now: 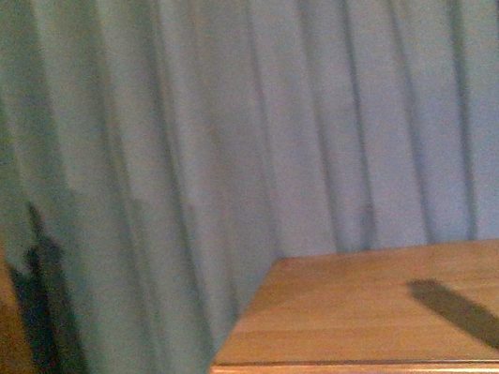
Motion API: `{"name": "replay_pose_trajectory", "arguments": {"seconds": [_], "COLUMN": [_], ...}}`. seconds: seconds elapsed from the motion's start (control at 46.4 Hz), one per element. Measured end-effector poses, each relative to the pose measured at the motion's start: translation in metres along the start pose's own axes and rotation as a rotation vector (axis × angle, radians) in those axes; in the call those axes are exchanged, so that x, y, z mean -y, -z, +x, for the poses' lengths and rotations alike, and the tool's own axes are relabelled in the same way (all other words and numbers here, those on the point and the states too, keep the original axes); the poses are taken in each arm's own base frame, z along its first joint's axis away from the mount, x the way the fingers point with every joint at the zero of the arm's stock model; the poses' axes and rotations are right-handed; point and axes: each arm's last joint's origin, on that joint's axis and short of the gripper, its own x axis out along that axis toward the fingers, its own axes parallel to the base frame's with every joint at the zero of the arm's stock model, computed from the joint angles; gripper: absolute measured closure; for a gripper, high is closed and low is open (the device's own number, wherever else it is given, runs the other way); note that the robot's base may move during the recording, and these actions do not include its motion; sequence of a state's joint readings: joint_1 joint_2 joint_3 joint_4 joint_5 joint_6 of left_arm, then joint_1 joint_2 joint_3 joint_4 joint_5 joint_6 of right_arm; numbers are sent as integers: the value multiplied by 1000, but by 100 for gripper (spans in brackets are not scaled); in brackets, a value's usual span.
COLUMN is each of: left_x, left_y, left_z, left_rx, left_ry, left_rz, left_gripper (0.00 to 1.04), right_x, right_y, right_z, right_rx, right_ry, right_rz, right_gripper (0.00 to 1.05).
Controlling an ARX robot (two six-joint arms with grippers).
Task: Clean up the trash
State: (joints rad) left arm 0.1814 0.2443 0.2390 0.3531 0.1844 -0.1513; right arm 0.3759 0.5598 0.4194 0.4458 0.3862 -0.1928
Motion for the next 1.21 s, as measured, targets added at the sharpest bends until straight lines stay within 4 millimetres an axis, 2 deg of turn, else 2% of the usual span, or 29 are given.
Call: {"name": "replay_pose_trajectory", "arguments": {"seconds": [1.207], "left_x": [0], "left_y": [0], "left_z": [0], "left_rx": [2], "left_ry": [0], "left_rz": [0], "left_gripper": [77], "right_x": [0], "right_y": [0], "right_z": [0], "right_rx": [-1], "right_ry": [6], "right_rz": [-8], "right_gripper": [85]}}
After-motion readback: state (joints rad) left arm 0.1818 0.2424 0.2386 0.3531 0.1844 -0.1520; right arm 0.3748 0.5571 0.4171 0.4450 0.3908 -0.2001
